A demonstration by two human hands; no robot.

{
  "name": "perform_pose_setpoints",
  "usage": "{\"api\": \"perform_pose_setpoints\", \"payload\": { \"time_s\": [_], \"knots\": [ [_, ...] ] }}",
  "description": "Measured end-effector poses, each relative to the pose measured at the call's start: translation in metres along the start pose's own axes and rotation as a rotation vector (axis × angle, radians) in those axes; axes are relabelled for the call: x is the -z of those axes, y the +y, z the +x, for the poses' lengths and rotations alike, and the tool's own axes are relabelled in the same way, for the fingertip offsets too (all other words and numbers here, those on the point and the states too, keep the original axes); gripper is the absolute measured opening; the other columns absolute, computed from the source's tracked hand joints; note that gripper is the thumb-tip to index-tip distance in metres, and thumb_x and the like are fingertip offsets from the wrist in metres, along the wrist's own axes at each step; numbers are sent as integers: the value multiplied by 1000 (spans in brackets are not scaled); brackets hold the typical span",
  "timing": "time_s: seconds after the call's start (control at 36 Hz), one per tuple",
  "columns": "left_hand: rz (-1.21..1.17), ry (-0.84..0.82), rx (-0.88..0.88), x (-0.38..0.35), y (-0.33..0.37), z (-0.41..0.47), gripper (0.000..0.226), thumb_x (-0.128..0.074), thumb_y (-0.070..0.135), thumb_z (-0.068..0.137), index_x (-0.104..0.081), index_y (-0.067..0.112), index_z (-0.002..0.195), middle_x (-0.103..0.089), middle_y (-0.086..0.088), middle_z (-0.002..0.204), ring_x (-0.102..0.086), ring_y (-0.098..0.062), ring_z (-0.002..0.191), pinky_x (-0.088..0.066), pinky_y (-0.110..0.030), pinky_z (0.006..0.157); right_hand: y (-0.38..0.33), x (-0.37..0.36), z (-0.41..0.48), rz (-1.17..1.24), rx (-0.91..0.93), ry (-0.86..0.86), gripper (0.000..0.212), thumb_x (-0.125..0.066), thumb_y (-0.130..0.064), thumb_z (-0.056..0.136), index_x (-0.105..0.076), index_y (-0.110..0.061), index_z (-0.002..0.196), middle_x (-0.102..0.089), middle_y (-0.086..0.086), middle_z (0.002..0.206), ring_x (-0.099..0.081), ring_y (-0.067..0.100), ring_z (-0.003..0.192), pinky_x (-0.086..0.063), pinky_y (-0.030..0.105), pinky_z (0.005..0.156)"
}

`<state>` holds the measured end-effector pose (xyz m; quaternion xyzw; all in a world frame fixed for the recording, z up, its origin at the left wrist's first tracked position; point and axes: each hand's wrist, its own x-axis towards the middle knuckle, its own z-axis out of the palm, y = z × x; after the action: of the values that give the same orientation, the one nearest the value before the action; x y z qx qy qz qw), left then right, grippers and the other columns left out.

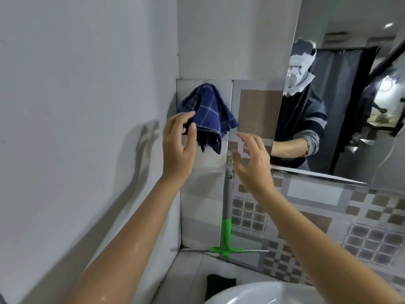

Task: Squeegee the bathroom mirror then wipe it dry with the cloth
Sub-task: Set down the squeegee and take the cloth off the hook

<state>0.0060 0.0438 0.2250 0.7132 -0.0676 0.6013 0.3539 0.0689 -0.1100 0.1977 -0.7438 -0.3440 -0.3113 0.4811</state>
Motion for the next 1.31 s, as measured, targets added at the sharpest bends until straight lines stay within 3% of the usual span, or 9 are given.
{"api": "perform_pose_setpoints", "payload": {
  "time_s": [0.11,0.25,0.47,0.69,0.81,0.97,1.06,1.14,1.31],
  "knots": [
    [143,-204,-78,-10,2,50,36,-46,23,94,-48,14,128,-49,-1,127,-45,-16,119,-37,-36,103,-26,1,47,10,12,56,33,-53,-10,91,-53,-10,123,-51,4,120,-49,10,100,-44,24,88],
    [278,-441,-115,-17,-10,65,48,-49,22,93,-36,16,139,-31,2,147,-27,-11,134,-21,-23,110,-31,-5,77,-98,-38,-33,32,-49,-12,92,-51,-11,123,-51,3,119,-44,8,93,-36,21,77],
    [289,-485,-107,-13,-13,65,52,-51,22,93,-32,19,141,-25,4,150,-23,-13,137,-23,-28,111,-26,-10,93,-197,-105,-87,10,-51,-6,89,-60,-5,91,-50,4,89,-49,20,75,-39,28,63],
    [347,-534,-121,-14,-3,80,62,-60,18,84,-30,20,139,-20,2,150,-25,-16,135,-27,-27,107,-56,36,132,-319,116,-49,14,-49,-4,89,-62,-5,91,-55,8,93,-52,25,83,-46,36,70],
    [251,-551,-70,-16,14,91,59,-67,23,78,-33,27,125,-14,8,152,-22,-15,138,-31,-37,110,-82,61,158,-387,259,-80,17,-49,0,87,-64,-5,91,-57,8,96,-51,24,89,-44,35,73],
    [-77,-579,-4,-5,62,105,45,-68,34,71,-35,31,102,-45,5,117,-53,-16,103,-50,-40,87,-123,92,173,-392,382,-7,21,-47,4,85,-65,-5,89,-58,8,96,-52,25,89,-47,41,77],
    [-104,-608,2,-2,83,106,28,-68,40,72,-51,32,92,-48,11,115,-53,-8,102,-44,-27,88,-127,110,172,-366,379,14,22,-49,3,83,-67,-8,88,-59,7,94,-54,26,89,-47,46,80],
    [-205,-763,103,3,107,102,12,-69,37,79,-66,29,87,-62,14,102,-59,-8,93,-46,-31,90,-124,128,160,-386,378,-9,22,-49,0,80,-67,-13,84,-60,4,91,-56,26,86,-49,49,78],
    [-292,-932,161,-4,147,68,14,-67,22,83,-67,22,96,-64,8,103,-63,-5,91,-51,-18,79,-120,160,116,-350,312,-5,22,-51,5,81,-69,-7,88,-63,9,94,-59,25,87,-49,37,80]
  ]
}}
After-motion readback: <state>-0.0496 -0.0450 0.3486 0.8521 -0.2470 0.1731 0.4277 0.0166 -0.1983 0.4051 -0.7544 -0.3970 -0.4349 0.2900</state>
